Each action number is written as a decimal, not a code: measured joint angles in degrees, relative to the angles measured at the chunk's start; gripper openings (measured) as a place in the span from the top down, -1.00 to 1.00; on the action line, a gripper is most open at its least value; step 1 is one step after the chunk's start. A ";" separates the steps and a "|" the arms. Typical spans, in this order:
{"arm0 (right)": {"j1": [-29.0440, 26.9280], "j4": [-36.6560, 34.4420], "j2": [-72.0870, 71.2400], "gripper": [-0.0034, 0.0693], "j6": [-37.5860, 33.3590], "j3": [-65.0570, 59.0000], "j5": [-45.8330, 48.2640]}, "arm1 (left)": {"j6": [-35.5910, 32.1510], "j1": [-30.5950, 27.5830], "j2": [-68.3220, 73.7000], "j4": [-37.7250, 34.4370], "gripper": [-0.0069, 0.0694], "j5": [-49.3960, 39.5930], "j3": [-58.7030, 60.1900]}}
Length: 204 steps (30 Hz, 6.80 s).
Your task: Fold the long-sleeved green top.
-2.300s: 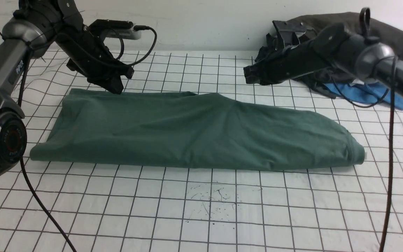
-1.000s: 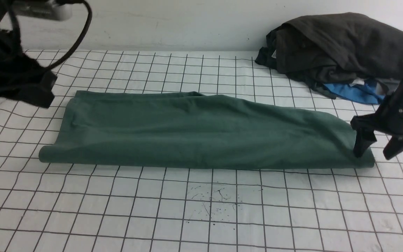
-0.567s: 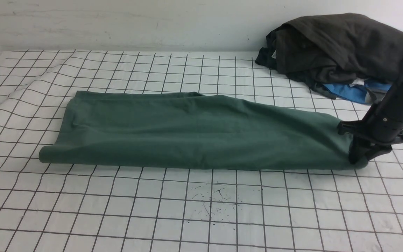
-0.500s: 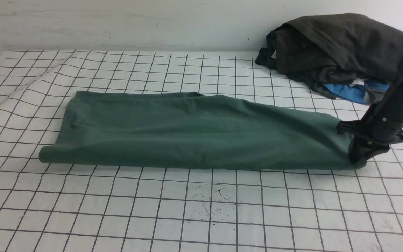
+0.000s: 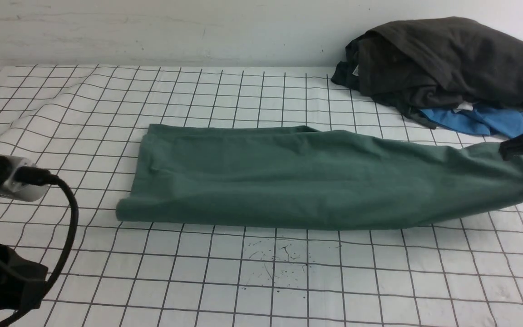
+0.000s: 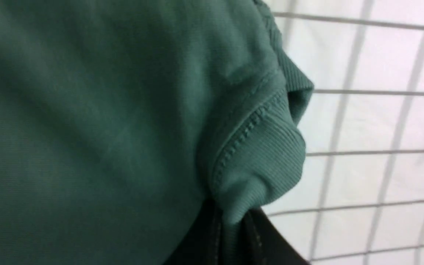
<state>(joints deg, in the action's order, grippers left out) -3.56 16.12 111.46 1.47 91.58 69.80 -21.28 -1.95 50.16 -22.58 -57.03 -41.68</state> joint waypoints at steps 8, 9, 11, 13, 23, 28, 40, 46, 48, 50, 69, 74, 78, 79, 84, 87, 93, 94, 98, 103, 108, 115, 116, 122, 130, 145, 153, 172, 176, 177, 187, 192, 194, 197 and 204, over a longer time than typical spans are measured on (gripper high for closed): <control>14.42 -6.24 -9.45 0.82 0.47 7.15 -5.95 | -1.31 0.00 3.70 -1.89 0.73 1.98 0.00; 17.65 -8.07 -9.45 0.82 0.47 8.90 -7.80 | -1.31 0.00 3.70 -1.94 0.73 1.98 0.00; 23.53 -11.76 -8.49 0.82 0.47 11.63 -11.58 | -1.31 0.00 3.70 -1.94 0.73 2.04 0.00; 27.34 -14.60 -6.96 0.82 0.42 13.41 -14.46 | -1.31 0.00 3.70 -1.94 0.73 2.04 0.00; 48.44 -23.94 17.89 0.82 -1.47 27.53 -33.16 | -1.26 0.00 3.70 -2.37 0.73 -1.58 0.00; 50.89 -24.42 28.84 0.72 -1.47 35.89 -32.56 | -1.26 0.00 3.70 -2.43 0.73 -1.80 0.00; 47.20 -23.41 27.59 -0.10 -1.86 51.27 -18.62 | -1.26 0.00 3.70 -2.48 0.73 -0.63 0.00; 45.10 -28.28 29.66 0.41 -2.87 46.96 -16.93 | -4.41 0.52 3.70 -5.68 0.73 3.79 0.00; 46.10 -31.90 32.12 0.64 -5.48 45.06 -19.33 | -6.68 2.42 3.16 -6.98 0.73 4.16 0.00; 47.09 -34.20 34.63 0.80 -8.37 44.30 -22.07 | -8.62 4.75 2.01 -7.88 0.73 4.40 0.00; 38.51 -26.89 -2.12 0.94 -21.14 29.26 -8.15 | -6.32 12.45 -34.57 3.44 0.74 21.06 19.40; 36.44 -20.99 -21.38 0.94 -17.21 4.62 -8.69 | -8.19 12.95 -40.41 2.16 0.76 27.61 23.50; 36.44 -20.87 -33.97 0.94 -15.60 -15.01 -12.57 | -8.35 13.01 -40.56 1.97 0.76 28.99 23.53; 36.44 -21.00 -34.64 0.94 -15.46 -16.10 -13.42 | -8.35 13.01 -40.56 1.97 0.76 28.99 23.53; 36.44 -24.84 -51.81 0.94 -14.21 -42.38 -30.88 | -8.35 13.01 -40.56 1.93 0.76 28.57 23.60; 36.44 -27.76 -58.81 0.94 -14.21 -53.50 -39.90 | -8.35 13.01 -40.56 1.86 0.76 28.46 23.60; 36.44 -29.12 -68.25 0.94 -14.21 -66.86 -45.32 | -8.55 13.01 -40.56 1.80 0.76 28.40 23.60; 36.44 -29.32 -69.99 0.94 -14.21 -68.93 -45.45 | -8.59 13.01 -40.56 1.80 0.76 28.40 23.60; 36.44 -29.71 -72.28 0.94 -14.21 -72.04 -45.45 | -8.59 13.01 -40.56 1.80 0.76 28.27 23.60; 36.44 -28.69 -72.54 0.94 -14.21 -73.49 -43.03 | -8.59 13.01 -40.56 1.80 0.76 28.28 23.60; 36.44 -23.82 -76.72 0.94 -14.21 -76.33 -41.35 | -8.61 13.01 -40.56 1.80 0.76 28.01 23.60; 29.03 -17.75 -100.96 0.94 -14.03 -86.31 -42.29 | -8.61 13.01 -40.56 1.80 0.76 27.30 23.60; 26.14 -16.12 -105.68 0.94 -13.46 -87.81 -42.29 | -8.61 13.01 -40.56 1.80 0.76 27.30 23.60; 14.40 -15.31 -112.04 0.94 -5.94 -92.43 -46.27 | -8.66 13.01 -40.59 1.60 0.76 27.04 23.68; 10.15 -16.12 -112.04 0.94 -1.99 -92.67 -47.99 | -8.72 13.05 -40.59 0.32 0.76 25.90 23.68; 10.15 -16.12 -112.04 0.94 -1.94 -92.69 -47.99 | -8.72 13.05 -40.59 0.13 0.76 25.83 23.68; 10.15 -16.12 -112.04 0.94 -1.84 -92.69 -47.99 | -6.74 12.75 -45.58 4.04 0.76 29.25 30.73; 10.15 -16.12 -112.04 0.94 -1.84 -92.73 -48.06 | 16.64 6.12 -50.75 17.98 0.76 34.86 43.29; 10.15 -16.12 -112.04 0.94 -1.84 -92.73 -48.06 | 16.45 6.12 -50.75 17.28 0.76 35.02 43.29; 10.15 -16.12 -112.04 0.94 -1.84 -92.73 -48.06 | 16.40 6.12 -50.75 17.16 0.76 35.02 43.29; 10.15 -16.12 -112.04 0.94 -1.84 -92.73 -48.06 | 16.40 6.07 -50.75 17.16 0.76 35.08 43.29; 10.15 -16.12 -112.04 0.94 -1.84 -92.73 -48.06 | 16.40 6.07 -50.75 17.16 0.76 35.08 43.29; 10.15 -16.12 -112.04 0.94 -1.84 -92.73 -48.06 | 16.40 6.07 -50.75 17.16 0.76 35.08 43.29; 10.15 -16.12 -112.04 0.94 -1.84 -92.73 -48.06 | 16.40 6.07 -50.75 17.16 0.76 35.08 43.29; 10.15 -16.12 -112.04 0.94 -1.84 -92.73 -48.06 | 16.40 6.07 -50.75 17.16 0.76 35.08 43.29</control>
<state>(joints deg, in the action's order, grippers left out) 6.59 0.00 -0.58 -0.37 -1.15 21.75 -4.88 4.12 -0.59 -5.42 -21.95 1.61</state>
